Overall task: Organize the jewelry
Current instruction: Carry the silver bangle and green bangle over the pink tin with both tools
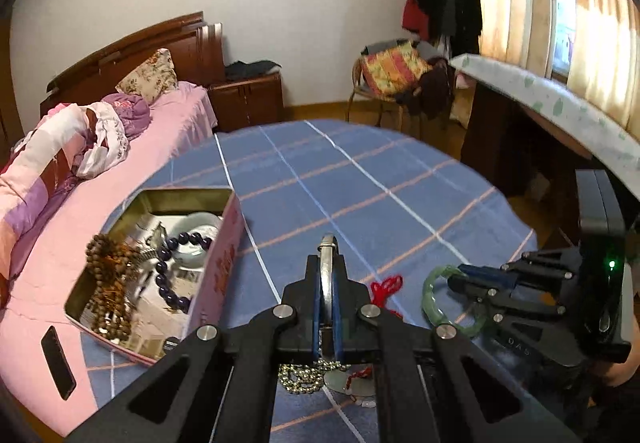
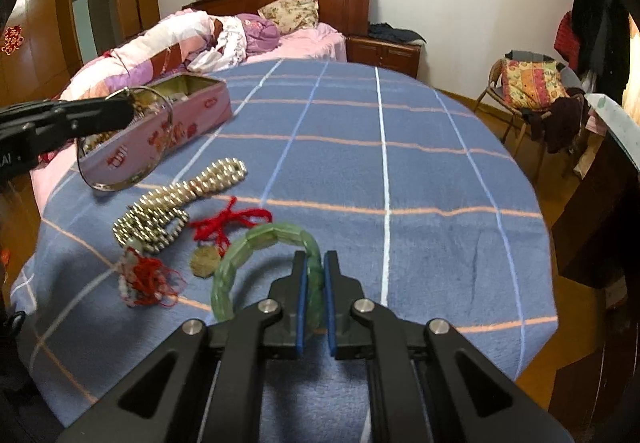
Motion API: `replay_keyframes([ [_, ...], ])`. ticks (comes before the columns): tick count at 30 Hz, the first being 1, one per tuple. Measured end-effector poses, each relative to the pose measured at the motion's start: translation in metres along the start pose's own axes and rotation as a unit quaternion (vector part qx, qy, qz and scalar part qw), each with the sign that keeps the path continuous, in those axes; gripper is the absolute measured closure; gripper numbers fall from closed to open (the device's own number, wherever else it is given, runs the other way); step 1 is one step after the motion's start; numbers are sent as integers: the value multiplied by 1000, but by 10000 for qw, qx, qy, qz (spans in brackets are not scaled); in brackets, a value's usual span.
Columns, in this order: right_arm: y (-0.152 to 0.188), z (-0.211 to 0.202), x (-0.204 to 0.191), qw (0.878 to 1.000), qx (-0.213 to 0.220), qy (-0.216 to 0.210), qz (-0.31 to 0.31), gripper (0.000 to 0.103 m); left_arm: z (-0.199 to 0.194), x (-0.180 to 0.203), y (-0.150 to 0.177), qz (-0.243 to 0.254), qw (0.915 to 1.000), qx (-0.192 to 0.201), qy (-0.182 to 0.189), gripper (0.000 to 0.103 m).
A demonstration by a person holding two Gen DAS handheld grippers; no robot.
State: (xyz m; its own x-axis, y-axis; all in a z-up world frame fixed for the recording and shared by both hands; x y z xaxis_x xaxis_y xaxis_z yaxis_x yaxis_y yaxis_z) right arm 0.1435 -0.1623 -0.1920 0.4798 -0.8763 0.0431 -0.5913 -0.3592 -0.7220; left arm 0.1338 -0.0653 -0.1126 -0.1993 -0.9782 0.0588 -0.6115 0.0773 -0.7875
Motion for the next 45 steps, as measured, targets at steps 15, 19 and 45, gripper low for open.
replay_keyframes([
  [15, -67, -25, -32, 9974, 647, -254, -187, 93, -44, -74, -32, -743, 9950, 549, -382, 99],
  [19, -85, -26, -47, 9958, 765, -325, -380, 93, -47, -95, -31, -926, 9928, 580, -501, 99],
  [45, -152, 18, -151, 9832, 869, -1027, -1237, 93, -22, -182, -26, -1504, 9831, 487, -925, 99],
])
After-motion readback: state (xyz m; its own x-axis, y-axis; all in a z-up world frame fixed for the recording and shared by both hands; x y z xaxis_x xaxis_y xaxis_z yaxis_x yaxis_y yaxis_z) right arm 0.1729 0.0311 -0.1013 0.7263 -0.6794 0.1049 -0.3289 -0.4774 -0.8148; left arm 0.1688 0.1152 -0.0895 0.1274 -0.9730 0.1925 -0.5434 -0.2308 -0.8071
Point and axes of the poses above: each gripper's, at about its wrist camera, not at the fingertips, and z roughly the way its jaws point, x to its right, y to its underside, the point moved 10 cm from there along z, roughly the way its jaws point, and after that the axes turned 4 degrees about -z, right-handed, at the moved point
